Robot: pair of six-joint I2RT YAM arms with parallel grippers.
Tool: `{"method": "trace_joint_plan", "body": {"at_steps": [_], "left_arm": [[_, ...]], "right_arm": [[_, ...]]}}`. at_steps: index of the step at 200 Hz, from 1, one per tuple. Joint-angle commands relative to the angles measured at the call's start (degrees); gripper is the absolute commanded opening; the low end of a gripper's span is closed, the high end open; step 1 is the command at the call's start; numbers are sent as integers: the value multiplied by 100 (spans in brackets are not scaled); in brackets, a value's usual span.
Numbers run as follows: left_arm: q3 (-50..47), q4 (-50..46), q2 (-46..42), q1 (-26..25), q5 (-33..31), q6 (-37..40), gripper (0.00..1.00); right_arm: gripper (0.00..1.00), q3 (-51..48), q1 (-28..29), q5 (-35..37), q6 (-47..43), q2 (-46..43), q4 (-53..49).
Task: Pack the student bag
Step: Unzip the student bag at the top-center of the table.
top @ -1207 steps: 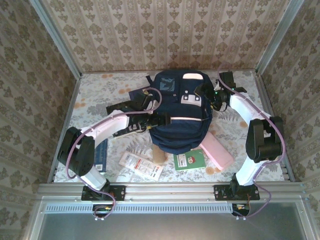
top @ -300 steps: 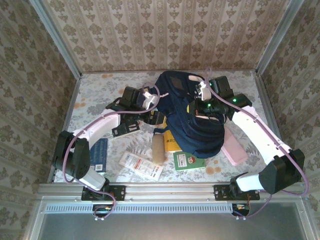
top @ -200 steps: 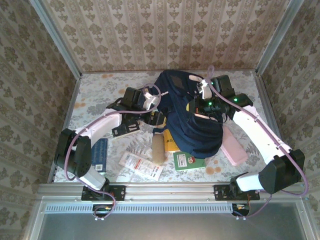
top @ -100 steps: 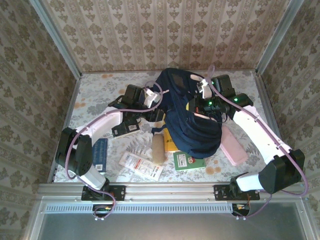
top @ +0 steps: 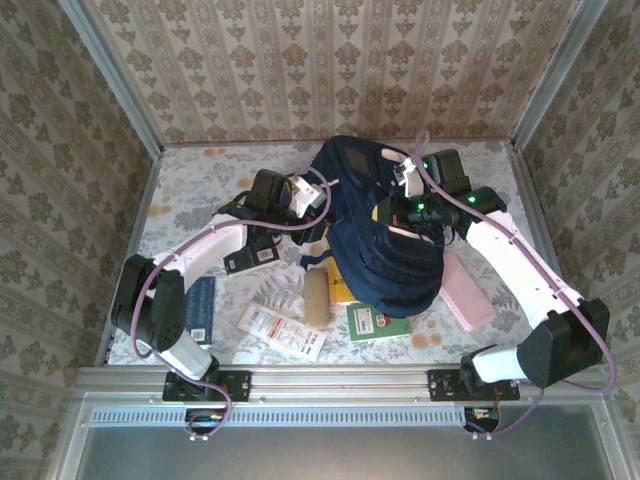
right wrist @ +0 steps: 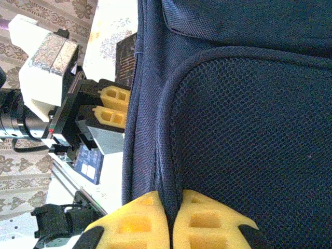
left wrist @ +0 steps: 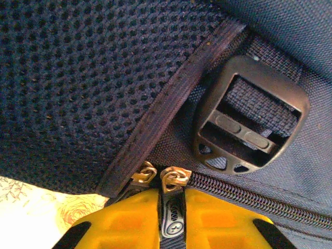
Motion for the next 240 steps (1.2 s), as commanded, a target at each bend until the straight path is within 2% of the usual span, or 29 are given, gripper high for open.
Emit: {"method": "trace_joint_plan", "body": {"at_steps": [1, 22, 47, 115, 179, 240], "left_arm": [[41, 112, 60, -46, -165, 491, 9], [-43, 65, -92, -84, -213, 582, 2], [-209, -2, -351, -223, -362, 661, 0], [-536, -104, -670, -532, -443, 703, 0], [-548, -51, -662, -614, -100, 739, 0], [-710, -42, -817, -860, -24, 601, 0]], "right_arm": [[0, 185, 10, -316, -174, -116, 287], [0, 218, 5, -94, -242, -99, 209], [0, 262, 4, 128, -285, -38, 136], [0, 367, 16, 83, -270, 69, 139], [0, 335, 22, 62, -305, 43, 105], [0, 330, 20, 99, -274, 60, 124]]}}
